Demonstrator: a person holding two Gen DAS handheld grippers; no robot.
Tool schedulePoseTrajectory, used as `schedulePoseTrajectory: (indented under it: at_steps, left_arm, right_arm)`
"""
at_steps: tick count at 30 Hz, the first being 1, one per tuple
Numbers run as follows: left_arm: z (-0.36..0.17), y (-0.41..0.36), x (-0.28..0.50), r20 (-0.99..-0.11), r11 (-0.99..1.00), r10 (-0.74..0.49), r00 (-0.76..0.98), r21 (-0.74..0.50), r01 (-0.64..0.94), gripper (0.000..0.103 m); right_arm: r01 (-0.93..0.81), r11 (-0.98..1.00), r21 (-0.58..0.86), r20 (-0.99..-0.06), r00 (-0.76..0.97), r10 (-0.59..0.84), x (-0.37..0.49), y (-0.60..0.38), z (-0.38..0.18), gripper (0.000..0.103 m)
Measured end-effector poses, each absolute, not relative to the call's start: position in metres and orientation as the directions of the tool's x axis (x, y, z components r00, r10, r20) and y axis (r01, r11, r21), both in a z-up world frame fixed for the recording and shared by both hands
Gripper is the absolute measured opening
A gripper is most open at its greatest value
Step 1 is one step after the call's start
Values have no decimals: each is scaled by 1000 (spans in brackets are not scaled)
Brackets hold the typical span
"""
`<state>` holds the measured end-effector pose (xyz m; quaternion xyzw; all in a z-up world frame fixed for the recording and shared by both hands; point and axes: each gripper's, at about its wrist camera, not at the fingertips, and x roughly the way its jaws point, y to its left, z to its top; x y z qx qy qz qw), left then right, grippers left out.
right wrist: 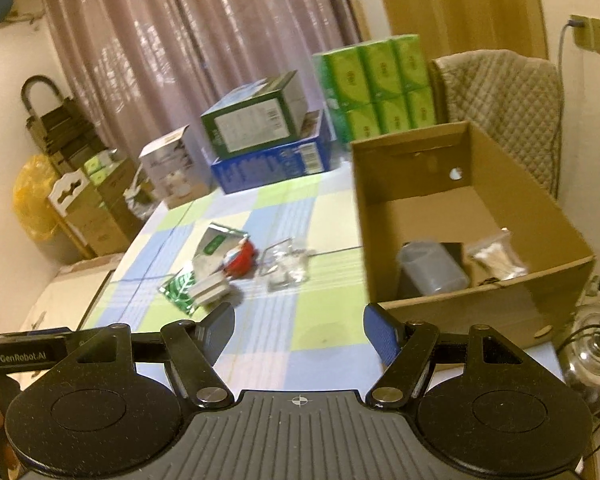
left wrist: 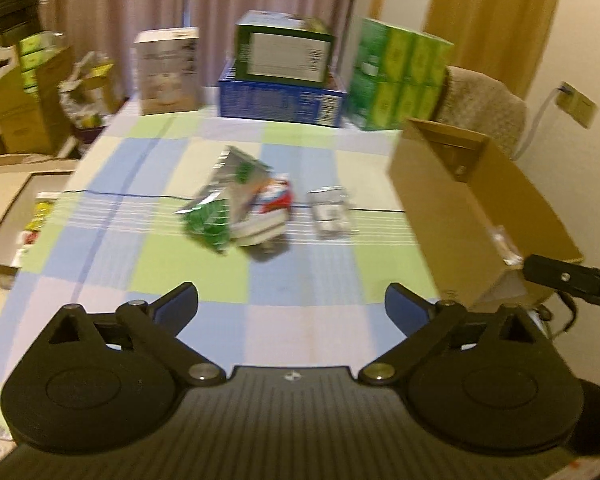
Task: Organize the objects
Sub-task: 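Move both open tools back over the white plug adapter and clear soap holder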
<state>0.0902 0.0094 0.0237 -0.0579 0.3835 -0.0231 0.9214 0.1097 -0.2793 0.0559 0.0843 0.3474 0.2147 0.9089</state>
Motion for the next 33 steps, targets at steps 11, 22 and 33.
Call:
schedulePoseTrajectory:
  at_steps: [11,22,33]
  left_arm:
    - [24,47,79,-703,990,-31,711,-118,-74,102]
    - [13,52,100,-711,989,-34,703,-128,-81,102]
    - [-19,54,147,-736,983,-47,675,-154,-100,102]
  right_arm:
    - [-386,879,280,-611,635,474,107,-241,44,69]
    - [-425,874,234,-625,623,470,123,-219,29,69]
    - [-454,866,209,-664,584,467,166,-196,-10,69]
